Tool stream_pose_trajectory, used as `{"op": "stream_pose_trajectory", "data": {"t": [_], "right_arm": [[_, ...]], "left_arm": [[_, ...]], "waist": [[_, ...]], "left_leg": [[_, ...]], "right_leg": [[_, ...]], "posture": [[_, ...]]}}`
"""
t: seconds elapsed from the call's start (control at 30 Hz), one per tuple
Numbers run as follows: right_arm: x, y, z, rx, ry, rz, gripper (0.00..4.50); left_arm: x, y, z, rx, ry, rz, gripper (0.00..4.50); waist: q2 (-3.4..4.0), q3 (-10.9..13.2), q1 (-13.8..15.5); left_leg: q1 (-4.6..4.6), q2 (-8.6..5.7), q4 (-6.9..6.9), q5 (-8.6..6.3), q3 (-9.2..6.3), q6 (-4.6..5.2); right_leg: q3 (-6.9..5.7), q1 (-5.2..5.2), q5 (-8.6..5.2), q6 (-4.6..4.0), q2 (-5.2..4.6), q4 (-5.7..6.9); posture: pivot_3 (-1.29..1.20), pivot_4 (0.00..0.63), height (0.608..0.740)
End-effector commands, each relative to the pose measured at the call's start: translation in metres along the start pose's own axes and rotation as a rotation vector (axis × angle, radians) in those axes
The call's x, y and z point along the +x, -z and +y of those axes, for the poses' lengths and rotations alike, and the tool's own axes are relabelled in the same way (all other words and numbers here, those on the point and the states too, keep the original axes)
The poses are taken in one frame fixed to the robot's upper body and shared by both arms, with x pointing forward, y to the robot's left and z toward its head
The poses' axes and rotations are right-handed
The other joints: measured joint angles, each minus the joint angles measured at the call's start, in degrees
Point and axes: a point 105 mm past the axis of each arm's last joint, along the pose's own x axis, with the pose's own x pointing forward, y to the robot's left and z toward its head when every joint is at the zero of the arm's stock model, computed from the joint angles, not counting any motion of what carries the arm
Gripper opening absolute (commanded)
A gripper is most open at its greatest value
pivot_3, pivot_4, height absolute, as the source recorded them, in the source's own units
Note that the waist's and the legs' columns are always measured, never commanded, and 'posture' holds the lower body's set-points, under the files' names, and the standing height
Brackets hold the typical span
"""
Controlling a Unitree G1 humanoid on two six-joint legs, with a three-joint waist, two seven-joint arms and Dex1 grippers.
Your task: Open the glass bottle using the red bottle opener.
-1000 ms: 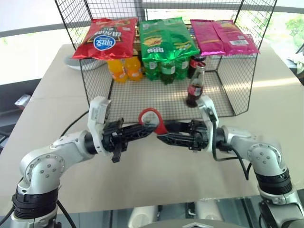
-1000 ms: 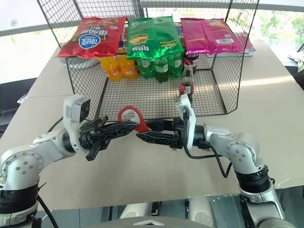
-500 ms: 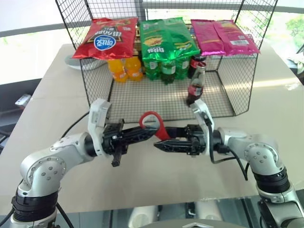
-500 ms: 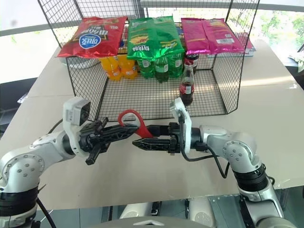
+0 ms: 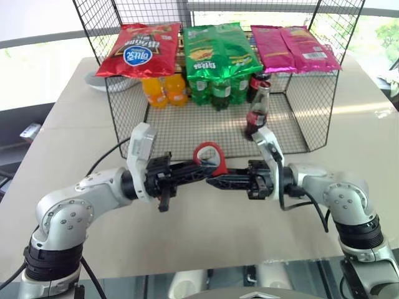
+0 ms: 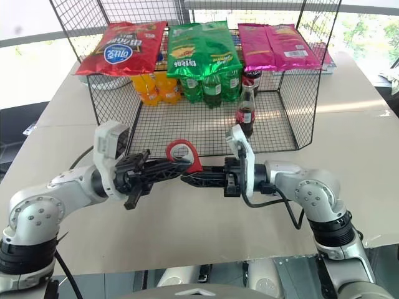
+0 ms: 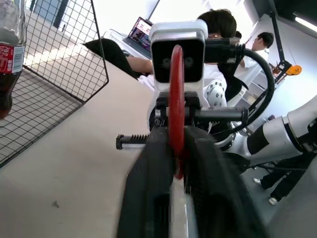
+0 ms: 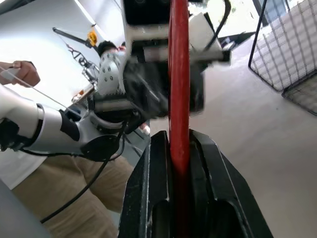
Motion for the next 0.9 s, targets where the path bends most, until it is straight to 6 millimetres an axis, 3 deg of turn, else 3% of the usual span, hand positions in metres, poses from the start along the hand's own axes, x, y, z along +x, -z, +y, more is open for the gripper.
{"op": "stream_pose_trajectory", "data": {"t": [0.03,0.17,0.2,0.23,0.3,0.47,0.57,0.9], "right_arm": [[-0.016,-0.003,0.002,-0.028,0.067,-0.037,0.00],[-0.048,0.015,0.006,-0.039,0.211,-0.024,0.00],[-0.056,0.024,0.009,-0.038,0.255,-0.010,0.00],[-0.063,0.030,0.013,-0.036,0.303,-0.012,0.00],[-0.071,0.037,0.017,-0.035,0.369,-0.026,0.00],[-0.084,0.036,0.020,-0.068,0.530,-0.106,0.00],[-0.088,0.035,0.022,-0.077,0.593,-0.141,0.00],[-0.092,0.036,0.026,-0.093,0.661,-0.167,0.00]], "left_arm": [[-0.001,-0.012,0.000,0.036,-0.004,-0.021,2.29],[-0.001,-0.013,0.034,0.095,-0.115,-0.001,4.13],[0.006,-0.012,0.049,0.146,-0.156,0.010,4.40],[0.015,-0.009,0.065,0.222,-0.197,0.034,4.40],[0.032,-0.004,0.080,0.329,-0.191,0.072,4.40],[0.076,-0.008,0.134,0.409,-0.321,0.032,4.40],[0.098,-0.001,0.152,0.465,-0.328,0.071,4.40],[0.142,-0.007,0.166,0.459,-0.316,0.046,4.40]], "waist": [[0.00,0.00,0.09],[0.00,0.00,0.42],[-0.01,-0.01,0.45],[-0.01,-0.01,0.70],[-0.06,-0.04,1.41],[-0.22,-0.05,1.13],[-0.26,-0.06,1.15],[-0.30,-0.04,0.26]], "left_leg": [[-0.01,0.00,0.00,0.00,0.00,0.00],[-0.10,-0.09,0.02,-0.01,-0.02,0.02],[-0.12,-0.10,0.02,-0.01,-0.03,0.03],[-0.13,-0.11,0.02,-0.01,-0.02,0.04],[-0.15,-0.12,0.03,-0.01,-0.03,0.04],[-0.34,-0.04,0.22,-0.02,0.07,0.08],[-0.42,-0.05,0.27,-0.03,0.01,0.11],[-0.55,-0.11,0.33,-0.13,0.03,0.28]], "right_leg": [[0.00,0.00,0.00,0.00,-0.01,0.00],[-0.07,0.00,0.00,0.01,-0.02,-0.05],[-0.09,0.00,0.00,0.01,-0.02,-0.06],[-0.11,0.00,0.00,0.02,0.01,-0.06],[-0.20,0.02,0.00,0.02,0.16,-0.07],[-0.02,-0.10,0.09,0.14,0.29,-0.09],[-0.12,-0.13,0.10,0.15,0.32,-0.09],[-0.23,-0.18,0.13,0.22,0.24,-0.12]], "posture": [[0.00,0.150,0.740],[0.00,0.150,0.740],[0.00,0.150,0.740],[0.00,0.150,0.740],[0.00,0.150,0.740],[0.00,0.150,0.740],[0.00,0.150,0.740],[0.00,0.150,0.740]]}}
